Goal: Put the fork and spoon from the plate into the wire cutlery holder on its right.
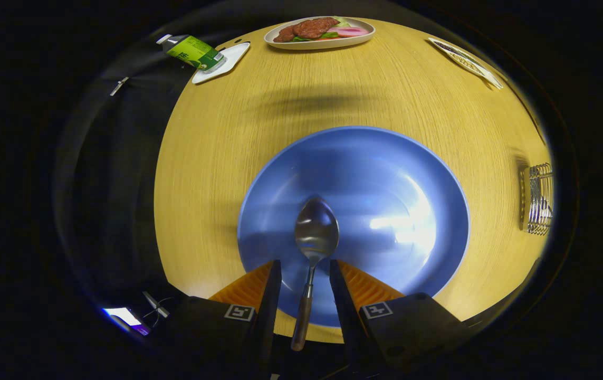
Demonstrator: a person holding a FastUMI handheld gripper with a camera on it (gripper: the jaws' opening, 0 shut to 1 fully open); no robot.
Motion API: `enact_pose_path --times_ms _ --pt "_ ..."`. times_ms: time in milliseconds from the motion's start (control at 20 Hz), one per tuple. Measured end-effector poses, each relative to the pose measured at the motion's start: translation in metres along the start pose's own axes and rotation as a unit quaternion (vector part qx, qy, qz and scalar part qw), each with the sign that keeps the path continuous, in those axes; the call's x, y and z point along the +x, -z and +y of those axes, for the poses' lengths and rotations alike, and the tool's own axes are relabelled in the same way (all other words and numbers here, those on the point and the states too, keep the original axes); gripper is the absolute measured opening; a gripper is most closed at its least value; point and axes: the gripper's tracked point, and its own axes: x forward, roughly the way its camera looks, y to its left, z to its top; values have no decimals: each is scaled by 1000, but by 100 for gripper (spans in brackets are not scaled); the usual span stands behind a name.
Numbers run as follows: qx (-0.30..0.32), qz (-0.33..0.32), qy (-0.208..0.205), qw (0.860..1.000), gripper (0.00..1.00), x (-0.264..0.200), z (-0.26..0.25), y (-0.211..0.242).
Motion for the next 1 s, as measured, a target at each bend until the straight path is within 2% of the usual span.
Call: enact_pose_path --times_ms 100,150,300,450,700,1000 --pt "5 -10 20 1000 58 3 -8 -4" --pt "9 -10 26 1000 40 3 -13 -5" --pt "14 -10 17 1000 10 3 -16 -6" --pt "16 -5 -18 1000 8 -1 -12 -2" --pt "9 -8 -45 999 5 -14 -18 -3" --pt "13 -25 -93 995 5 -53 -18 -15"
